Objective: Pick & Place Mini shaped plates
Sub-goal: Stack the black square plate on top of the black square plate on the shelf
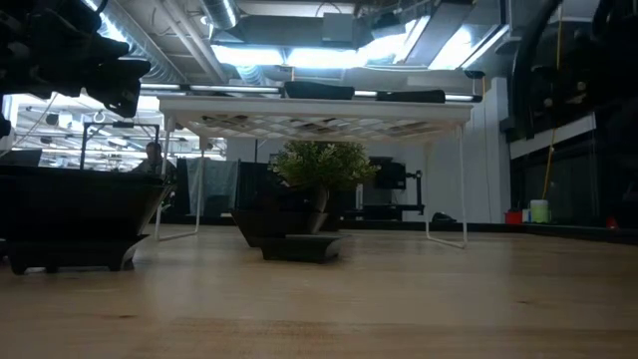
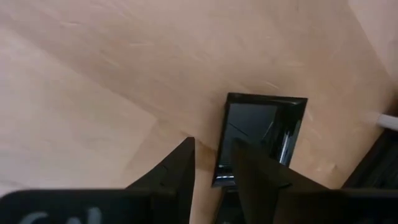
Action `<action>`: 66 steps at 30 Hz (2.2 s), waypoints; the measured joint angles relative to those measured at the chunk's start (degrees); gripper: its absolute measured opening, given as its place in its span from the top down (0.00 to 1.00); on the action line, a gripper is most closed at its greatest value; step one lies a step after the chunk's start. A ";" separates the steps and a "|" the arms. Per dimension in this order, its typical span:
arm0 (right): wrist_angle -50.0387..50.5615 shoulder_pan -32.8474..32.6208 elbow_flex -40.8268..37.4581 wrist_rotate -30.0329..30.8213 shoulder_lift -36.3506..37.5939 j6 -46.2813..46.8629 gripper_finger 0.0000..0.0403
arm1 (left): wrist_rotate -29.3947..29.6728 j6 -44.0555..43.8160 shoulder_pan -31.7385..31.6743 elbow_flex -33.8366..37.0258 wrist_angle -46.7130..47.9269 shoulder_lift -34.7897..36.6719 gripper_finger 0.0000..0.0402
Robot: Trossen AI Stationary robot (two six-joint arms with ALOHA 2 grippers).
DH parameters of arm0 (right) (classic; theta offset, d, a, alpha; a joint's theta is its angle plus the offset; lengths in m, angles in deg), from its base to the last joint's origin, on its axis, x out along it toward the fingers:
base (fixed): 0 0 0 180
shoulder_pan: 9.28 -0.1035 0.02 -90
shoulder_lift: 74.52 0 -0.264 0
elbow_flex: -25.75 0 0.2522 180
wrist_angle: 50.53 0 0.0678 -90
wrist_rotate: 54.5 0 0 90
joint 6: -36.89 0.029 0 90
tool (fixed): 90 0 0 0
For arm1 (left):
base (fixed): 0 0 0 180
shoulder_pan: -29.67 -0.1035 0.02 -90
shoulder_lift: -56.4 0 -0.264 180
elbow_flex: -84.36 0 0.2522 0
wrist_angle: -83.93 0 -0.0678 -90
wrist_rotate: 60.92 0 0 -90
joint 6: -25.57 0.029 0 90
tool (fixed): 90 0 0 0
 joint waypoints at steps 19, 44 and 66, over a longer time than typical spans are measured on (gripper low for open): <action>-4.04 -0.02 -5.01 0.08 0.00 1.92 0.76 | 0.02 0.00 0.00 0.02 0.01 0.01 0.64; 1.75 -0.04 -0.48 2.47 0.00 0.54 0.99 | 0.00 0.00 0.00 0.01 0.02 0.00 0.64; 4.57 0.08 25.54 22.84 0.00 -27.26 0.98 | 0.00 0.00 0.01 0.01 0.02 0.02 0.64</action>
